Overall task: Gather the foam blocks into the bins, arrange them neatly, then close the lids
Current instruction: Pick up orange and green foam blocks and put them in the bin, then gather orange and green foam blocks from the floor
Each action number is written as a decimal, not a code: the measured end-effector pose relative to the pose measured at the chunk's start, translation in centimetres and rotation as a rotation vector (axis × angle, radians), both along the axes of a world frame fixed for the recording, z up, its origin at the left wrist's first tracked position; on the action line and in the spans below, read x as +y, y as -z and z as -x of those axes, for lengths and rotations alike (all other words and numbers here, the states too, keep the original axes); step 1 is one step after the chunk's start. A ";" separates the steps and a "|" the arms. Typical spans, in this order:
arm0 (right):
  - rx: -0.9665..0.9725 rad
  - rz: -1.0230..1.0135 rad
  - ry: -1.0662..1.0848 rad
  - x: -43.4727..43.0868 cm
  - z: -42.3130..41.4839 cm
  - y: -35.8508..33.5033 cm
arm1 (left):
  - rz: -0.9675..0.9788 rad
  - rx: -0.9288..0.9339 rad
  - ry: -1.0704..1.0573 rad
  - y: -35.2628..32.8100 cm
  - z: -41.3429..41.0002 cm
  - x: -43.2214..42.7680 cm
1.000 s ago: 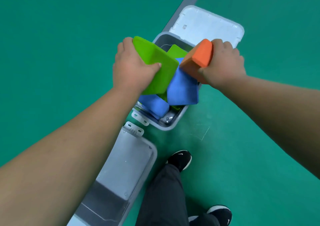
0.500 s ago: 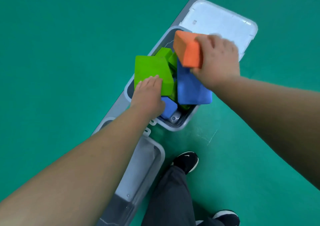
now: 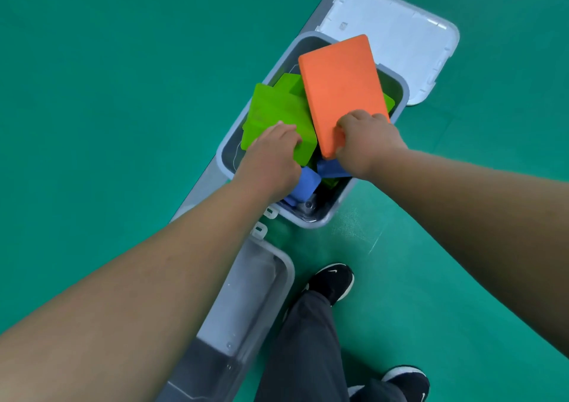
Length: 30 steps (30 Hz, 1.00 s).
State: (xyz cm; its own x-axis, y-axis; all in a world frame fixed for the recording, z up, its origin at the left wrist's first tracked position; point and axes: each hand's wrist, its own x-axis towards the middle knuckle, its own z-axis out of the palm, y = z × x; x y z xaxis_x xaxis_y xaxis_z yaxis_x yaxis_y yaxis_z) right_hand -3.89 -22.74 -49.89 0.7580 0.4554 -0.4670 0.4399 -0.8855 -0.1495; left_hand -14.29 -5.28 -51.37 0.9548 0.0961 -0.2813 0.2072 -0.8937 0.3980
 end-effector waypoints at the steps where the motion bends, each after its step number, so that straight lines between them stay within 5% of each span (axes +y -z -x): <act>1: -0.008 -0.005 0.008 -0.3 -0.1 -0.1 | -0.009 0.001 0.015 -0.2 -0.1 -0.3; 9: 0.004 -0.044 0.255 -7.6 -0.7 0.1 | 0.013 0.028 0.198 -0.4 -5.6 -6.8; 17: 0.122 -0.042 0.637 -26.2 2.0 0.7 | 0.046 0.151 0.512 -0.1 -10.9 -24.7; 30: 0.115 -0.077 1.456 -61.4 26.0 0.6 | -0.096 0.267 1.273 -2.0 -1.9 -65.2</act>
